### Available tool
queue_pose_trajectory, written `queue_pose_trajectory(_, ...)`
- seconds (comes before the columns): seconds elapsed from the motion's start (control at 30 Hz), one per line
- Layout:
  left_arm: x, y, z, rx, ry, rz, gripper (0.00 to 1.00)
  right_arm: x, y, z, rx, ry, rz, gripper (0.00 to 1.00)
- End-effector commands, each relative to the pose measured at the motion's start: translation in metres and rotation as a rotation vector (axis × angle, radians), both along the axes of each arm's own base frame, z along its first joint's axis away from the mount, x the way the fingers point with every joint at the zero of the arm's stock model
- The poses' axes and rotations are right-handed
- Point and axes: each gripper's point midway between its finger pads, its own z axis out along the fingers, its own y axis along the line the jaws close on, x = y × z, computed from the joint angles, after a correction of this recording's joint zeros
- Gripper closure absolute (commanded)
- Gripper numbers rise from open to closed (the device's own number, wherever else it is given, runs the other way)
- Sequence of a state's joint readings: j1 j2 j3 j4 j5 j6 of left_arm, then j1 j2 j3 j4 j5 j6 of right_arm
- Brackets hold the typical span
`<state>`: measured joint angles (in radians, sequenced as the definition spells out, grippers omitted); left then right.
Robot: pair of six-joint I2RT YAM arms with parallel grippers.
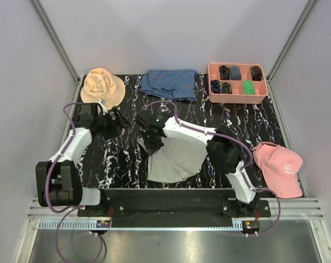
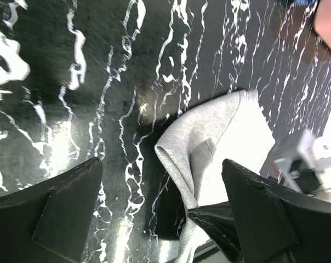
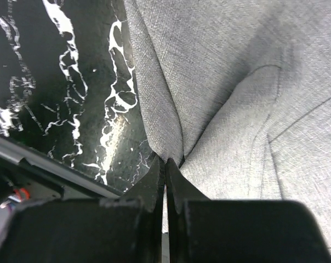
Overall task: Fold the napkin, place the utensils inside, and roll it up
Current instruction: Roll the napkin with the utensil
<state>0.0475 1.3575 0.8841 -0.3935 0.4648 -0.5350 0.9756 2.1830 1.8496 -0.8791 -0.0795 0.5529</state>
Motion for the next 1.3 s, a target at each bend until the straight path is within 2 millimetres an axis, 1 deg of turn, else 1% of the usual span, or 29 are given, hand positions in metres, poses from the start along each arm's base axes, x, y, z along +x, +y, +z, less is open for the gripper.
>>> queue_pose_trajectory(0.0, -0.002, -0.02, 0.008, -0.005, -0.035, -0.037, 0.07, 0.005, 0.002, 0.034, 0.128, -0.008, -0.004, 1.0)
queue_pose_trajectory(0.03, -0.002, -0.021, 0.005, 0.012, -0.033, -0.032, 0.07, 0.006, 0.001, 0.039, 0.143, -0.01, -0.006, 1.0)
queue_pose_trajectory(0.07, -0.005, -0.028, 0.003, 0.014, -0.027, -0.046, 0.07, 0.007, -0.003, 0.035, 0.146, 0.003, -0.014, 1.0)
queue_pose_trajectory(0.1, -0.004, -0.03, 0.004, 0.014, -0.036, -0.048, 0.07, 0.007, -0.005, 0.034, 0.148, 0.006, -0.016, 1.0)
queue_pose_trajectory(0.27, -0.008, -0.042, -0.008, 0.005, -0.015, -0.053, 0.08, 0.012, -0.022, 0.027, 0.15, 0.028, -0.046, 1.0)
queue_pose_trajectory(0.3, -0.009, -0.048, -0.009, 0.003, -0.02, -0.063, 0.08, 0.016, -0.025, 0.028, 0.157, 0.024, -0.055, 1.0)
queue_pose_trajectory(0.43, -0.013, -0.065, -0.015, -0.008, -0.005, -0.096, 0.08, 0.018, -0.036, 0.019, 0.165, 0.053, -0.071, 1.0)
queue_pose_trajectory(0.6, -0.015, -0.086, -0.021, -0.021, 0.007, -0.146, 0.11, 0.019, -0.043, 0.009, 0.174, 0.072, -0.085, 1.0)
queue_pose_trajectory(0.77, -0.016, -0.106, -0.029, -0.031, 0.036, -0.199, 0.17, 0.02, -0.051, -0.004, 0.169, 0.094, -0.103, 1.0)
queue_pose_trajectory(0.9, -0.017, -0.116, -0.037, -0.034, 0.068, -0.22, 0.19, 0.021, -0.055, -0.01, 0.164, 0.103, -0.112, 1.0)
queue_pose_trajectory(1.07, -0.013, -0.136, -0.034, -0.076, 0.056, -0.25, 0.19, 0.021, -0.059, -0.017, 0.156, 0.11, -0.121, 1.0)
queue_pose_trajectory(1.17, -0.007, -0.145, -0.031, -0.097, 0.045, -0.256, 0.19, 0.021, -0.061, -0.021, 0.15, 0.114, -0.128, 1.0)
queue_pose_trajectory(1.27, -0.001, -0.151, -0.03, -0.115, 0.038, -0.249, 0.19, 0.021, -0.064, -0.023, 0.148, 0.116, -0.132, 1.0)
